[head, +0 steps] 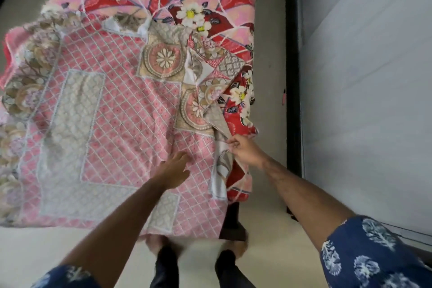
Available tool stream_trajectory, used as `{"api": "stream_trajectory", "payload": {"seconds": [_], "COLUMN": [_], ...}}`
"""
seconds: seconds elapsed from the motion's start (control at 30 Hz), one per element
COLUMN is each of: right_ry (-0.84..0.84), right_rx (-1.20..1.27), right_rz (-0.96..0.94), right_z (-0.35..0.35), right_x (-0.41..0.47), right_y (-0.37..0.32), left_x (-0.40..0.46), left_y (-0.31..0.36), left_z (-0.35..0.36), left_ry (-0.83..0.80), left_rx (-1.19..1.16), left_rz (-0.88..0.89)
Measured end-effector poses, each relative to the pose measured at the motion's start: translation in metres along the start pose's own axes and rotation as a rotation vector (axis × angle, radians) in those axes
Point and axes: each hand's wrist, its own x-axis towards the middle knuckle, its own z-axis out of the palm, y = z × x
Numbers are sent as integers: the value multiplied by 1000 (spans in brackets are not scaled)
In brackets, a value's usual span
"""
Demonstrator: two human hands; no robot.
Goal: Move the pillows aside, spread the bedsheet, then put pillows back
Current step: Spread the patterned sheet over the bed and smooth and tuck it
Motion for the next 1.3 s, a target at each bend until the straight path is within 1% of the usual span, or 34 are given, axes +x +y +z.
{"api": "stream_trajectory", "payload": {"seconds": [0.07, 0.17, 0.33, 0.47, 0.57, 0.67, 0.73, 0.8, 0.87, 0.97, 1.03, 1.17, 1.23, 1.3], "right_ry": [-19, -6, -2, 69, 130, 58, 65, 89, 41, -1, 25, 50, 53, 65], "right_rx": [-22, -73, -92, -115, -10, 260, 434, 511, 471, 272, 222, 412, 478, 556], "right_rz": [4, -32, -20, -64, -70, 28, 108, 125, 104, -23, -59, 125, 159, 152], "right_z": [-6, -13, -26, -37, -42, -42, -35, -33, -25, -21, -18, -15, -17, -25], "right_x": [4, 10, 24, 56, 87, 134, 158, 164, 169, 175, 179, 188, 192, 186], "right_y": [10, 16, 7, -12, -32, -41, -42, -53, -62, -69, -70, -87, -89, -84], "left_x": [1, 4, 9, 20, 31, 38, 38, 42, 44, 53, 59, 69, 71, 75], "left_y": [16, 27, 32, 33, 39, 61, 83, 108, 129, 145, 150, 151, 153, 156], "left_z": [17, 32, 24, 14, 11, 14, 28, 49, 63, 66, 59, 44, 34, 25], "left_ry": [-16, 29, 95, 154, 153, 213, 282, 318, 356, 398, 380, 265, 210, 153], "left_rx": [13, 30, 46, 4, 73, 164, 195, 190, 180, 158, 157, 138, 208, 322], "left_rz": [-21, -87, -95, -121, -153, -224, -220, -182, -185, -246, -272, -347, -332, -283]}}
